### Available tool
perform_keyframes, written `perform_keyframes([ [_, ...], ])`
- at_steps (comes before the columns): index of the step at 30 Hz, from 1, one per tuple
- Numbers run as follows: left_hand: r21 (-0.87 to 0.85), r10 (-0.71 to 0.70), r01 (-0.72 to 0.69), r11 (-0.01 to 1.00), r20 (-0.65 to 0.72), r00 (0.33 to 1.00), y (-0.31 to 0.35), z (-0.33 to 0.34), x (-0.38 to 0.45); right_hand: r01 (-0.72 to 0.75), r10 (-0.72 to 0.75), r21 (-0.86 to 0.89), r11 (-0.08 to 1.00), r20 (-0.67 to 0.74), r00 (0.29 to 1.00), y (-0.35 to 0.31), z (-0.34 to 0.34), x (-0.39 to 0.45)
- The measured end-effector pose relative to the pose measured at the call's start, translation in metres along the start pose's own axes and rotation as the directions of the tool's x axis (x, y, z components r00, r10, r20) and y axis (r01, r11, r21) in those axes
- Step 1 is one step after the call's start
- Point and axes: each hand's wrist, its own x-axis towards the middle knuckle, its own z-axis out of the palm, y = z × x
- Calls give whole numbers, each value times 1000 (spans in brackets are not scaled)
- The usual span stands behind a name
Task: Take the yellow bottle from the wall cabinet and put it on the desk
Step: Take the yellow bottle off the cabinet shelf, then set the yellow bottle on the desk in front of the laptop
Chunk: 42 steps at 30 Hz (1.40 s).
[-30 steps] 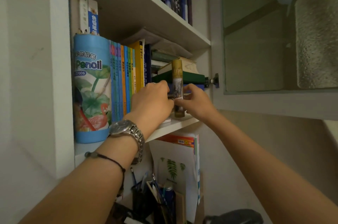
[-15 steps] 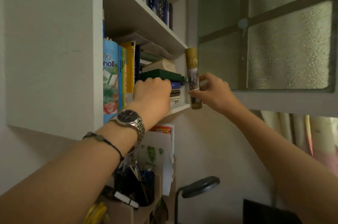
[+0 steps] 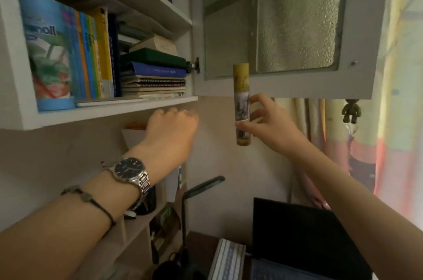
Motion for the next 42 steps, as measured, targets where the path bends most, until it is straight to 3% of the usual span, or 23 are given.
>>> perform_keyframes([
  [8,10,-80,79,997,96,992,86,31,-28,95,-102,63,993,119,988,76,-27,-52],
  [15,3,-93,93,996,139,986,165,51,-82,81,-104,108,991,233,967,136,-39,-127],
  [19,-33,-68,78,996,241,968,205,66,-116,34,-68,127,991,280,958,169,-37,-175],
  [25,-127,0,44,991,324,946,260,97,-168,-77,24,151,986,322,946,219,-28,-246],
  [31,-211,126,-37,977,424,897,306,119,-202,-174,145,50,984,358,922,265,-15,-314],
  [42,-395,314,-118,911,480,819,383,166,-255,-410,393,-71,909,470,790,328,-10,-414],
])
